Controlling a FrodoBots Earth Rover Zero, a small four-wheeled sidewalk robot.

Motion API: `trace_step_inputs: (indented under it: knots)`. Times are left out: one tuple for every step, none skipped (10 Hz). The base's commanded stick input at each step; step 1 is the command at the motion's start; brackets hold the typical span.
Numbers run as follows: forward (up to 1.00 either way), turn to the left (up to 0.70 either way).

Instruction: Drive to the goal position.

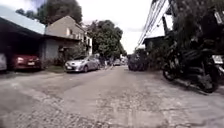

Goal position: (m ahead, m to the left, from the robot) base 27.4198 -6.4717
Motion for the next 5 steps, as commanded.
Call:
trace_step_inputs:
  knots:
    - [1.00, 0.00]
    - [1.00, 0.00]
    - [1.00, 0.00]
    - [1.00, 0.00]
    - [1.00, 0.00]
